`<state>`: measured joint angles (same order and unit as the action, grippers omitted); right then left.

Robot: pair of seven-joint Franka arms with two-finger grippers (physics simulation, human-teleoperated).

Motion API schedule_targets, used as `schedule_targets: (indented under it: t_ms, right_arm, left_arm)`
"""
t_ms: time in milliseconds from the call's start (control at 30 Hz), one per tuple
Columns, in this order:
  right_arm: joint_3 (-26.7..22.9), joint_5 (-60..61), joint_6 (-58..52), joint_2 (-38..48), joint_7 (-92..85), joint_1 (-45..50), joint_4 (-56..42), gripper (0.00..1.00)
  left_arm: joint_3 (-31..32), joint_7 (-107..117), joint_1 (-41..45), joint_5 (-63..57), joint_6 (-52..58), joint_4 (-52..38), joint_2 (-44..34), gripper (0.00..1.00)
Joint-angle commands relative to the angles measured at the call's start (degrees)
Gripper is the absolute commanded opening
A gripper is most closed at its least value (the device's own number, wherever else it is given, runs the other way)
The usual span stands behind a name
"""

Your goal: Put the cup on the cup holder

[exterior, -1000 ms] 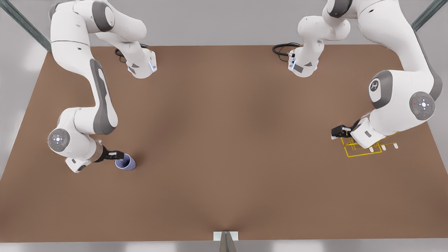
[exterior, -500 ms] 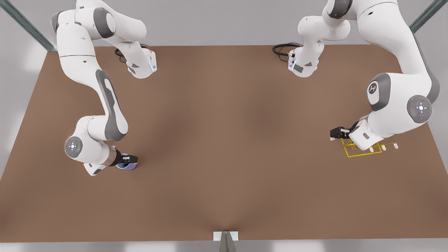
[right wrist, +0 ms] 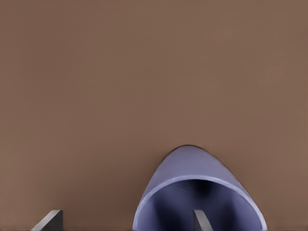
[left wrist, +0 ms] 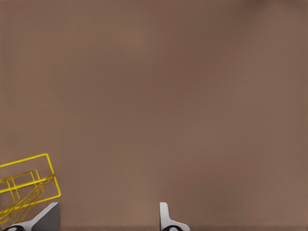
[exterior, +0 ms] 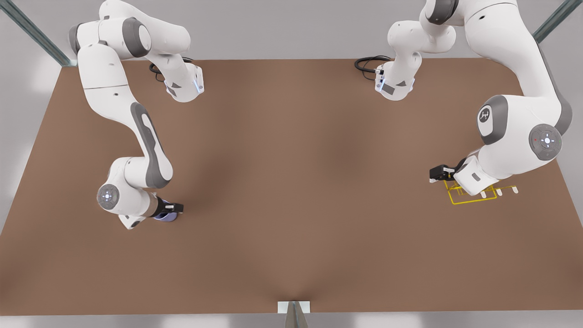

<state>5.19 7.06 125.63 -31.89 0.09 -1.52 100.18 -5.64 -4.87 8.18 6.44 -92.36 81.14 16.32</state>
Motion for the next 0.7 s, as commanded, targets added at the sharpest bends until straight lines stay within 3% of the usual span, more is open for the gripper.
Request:
schedule_targets:
  t_ms: [0,33,100,167,533,667]
  right_arm:
    - [0.0,-0.1,1.1,-0.6,-1.0,0.0,0.2,0.95]
    - [0.0,-0.1,1.6,-1.2,-1.0,0.0,0.1,0.82]
    - [0.0,-0.1,2.0,-1.6,-1.0,0.3,-0.1,0.44]
    - [0.0,-0.1,2.0,-1.5,-1.0,0.4,-0.3,0.21]
    - [0.2,0.5,0.3,1.6,1.2,-0.1,-1.2,0.21]
    - [1.6,20.0,-11.3,2.4,3.3,0.8,-6.0,0.21]
  left_arm:
    - [0.0,0.1,0.0,-0.1,0.3,-0.2,-0.2,1.00]
    - [-0.1,0.0,0.0,-0.2,0.3,-0.2,-0.4,1.00]
    - [-0.1,0.1,0.0,-0.2,0.3,-0.3,-0.4,1.00]
    - [-0.1,0.1,0.0,-0.1,0.3,-0.3,-0.4,1.00]
    - [-0.1,0.1,0.0,-0.1,0.3,-0.3,-0.5,1.00]
    - [-0.1,0.1,0.0,-0.2,0.3,-0.3,-0.5,1.00]
